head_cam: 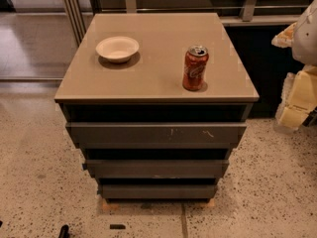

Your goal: Open bottom drawer

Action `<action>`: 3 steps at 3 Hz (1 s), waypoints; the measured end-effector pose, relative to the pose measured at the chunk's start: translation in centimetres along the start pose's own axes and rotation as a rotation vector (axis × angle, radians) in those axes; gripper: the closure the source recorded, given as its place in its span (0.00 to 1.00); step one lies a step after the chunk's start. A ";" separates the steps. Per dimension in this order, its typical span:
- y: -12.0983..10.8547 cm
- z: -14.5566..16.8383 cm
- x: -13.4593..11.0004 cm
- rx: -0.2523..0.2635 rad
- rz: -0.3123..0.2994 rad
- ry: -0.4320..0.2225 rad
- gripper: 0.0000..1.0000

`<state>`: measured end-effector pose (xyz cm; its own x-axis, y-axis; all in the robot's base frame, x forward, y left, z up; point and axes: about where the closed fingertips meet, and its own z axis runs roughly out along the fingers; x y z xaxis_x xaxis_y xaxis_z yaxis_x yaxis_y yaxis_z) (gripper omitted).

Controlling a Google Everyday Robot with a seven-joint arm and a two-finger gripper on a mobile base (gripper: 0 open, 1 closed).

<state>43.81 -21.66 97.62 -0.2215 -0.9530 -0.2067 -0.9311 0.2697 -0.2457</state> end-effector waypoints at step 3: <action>2.1 5.7 -0.1 -0.042 0.005 -0.071 0.54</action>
Offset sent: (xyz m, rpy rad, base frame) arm 0.0000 0.0000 0.0000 0.0000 0.0000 0.0000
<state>43.52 -20.22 91.70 -0.2061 -0.9390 -0.2753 -0.9417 0.2668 -0.2050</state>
